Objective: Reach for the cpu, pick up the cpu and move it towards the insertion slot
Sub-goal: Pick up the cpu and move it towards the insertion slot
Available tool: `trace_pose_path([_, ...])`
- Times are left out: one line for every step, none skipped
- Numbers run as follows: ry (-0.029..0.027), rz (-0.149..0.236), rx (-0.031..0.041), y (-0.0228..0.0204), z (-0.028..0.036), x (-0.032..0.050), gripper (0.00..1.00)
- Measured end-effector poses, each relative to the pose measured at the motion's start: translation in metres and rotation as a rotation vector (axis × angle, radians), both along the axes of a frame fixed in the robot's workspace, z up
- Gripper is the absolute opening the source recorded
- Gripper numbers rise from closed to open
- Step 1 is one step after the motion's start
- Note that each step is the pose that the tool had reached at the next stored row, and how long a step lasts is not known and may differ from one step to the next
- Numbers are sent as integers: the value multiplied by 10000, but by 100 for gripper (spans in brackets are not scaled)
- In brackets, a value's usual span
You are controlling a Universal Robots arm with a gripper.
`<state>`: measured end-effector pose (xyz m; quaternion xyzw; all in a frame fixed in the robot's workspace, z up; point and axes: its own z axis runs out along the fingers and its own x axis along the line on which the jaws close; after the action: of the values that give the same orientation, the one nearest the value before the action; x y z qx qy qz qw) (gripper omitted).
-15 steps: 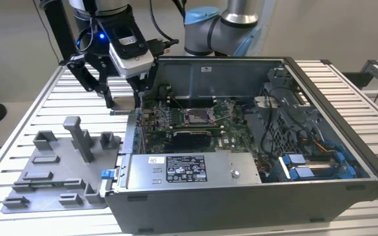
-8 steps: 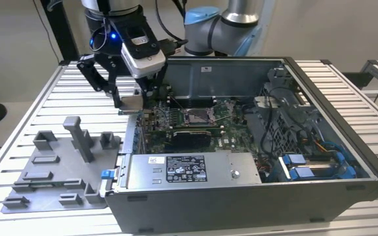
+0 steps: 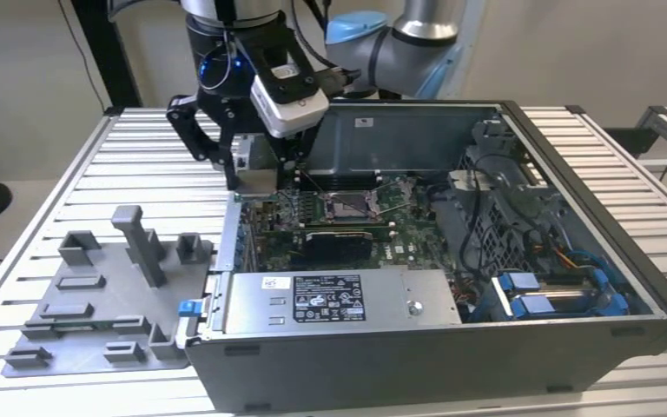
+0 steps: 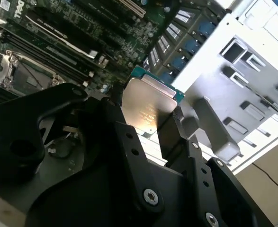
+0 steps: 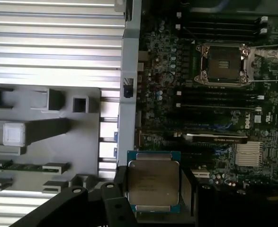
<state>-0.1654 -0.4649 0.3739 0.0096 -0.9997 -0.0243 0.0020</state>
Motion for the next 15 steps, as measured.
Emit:
trace_pose_path([0,-1,0,0,0,34,0])
trace_pose_path([1,-1,0,0,0,70,0])
trace_pose_path([0,0,0,0,0,102,0])
trace_pose_path([0,0,0,0,0,135,0])
trace_pose_path([0,0,1,0,0,167,0])
trace_pose_path([-1,0,1,0,0,199,0])
trace_pose_path([-1,0,1,0,-1,227,0])
trace_pose_path([0,-1,1,0,0,258,0])
trace_pose_path([0,0,0,0,0,287,0])
trace_pose_path([0,0,0,0,0,317,0])
trace_pose_path([0,0,1,0,0,351,0])
trace_pose_path([0,-1,0,0,0,382,0])
trace_pose_path([0,-1,0,0,0,415,0])
trace_pose_path([0,0,1,0,0,447,0])
trace_pose_path([0,0,0,0,0,480,0])
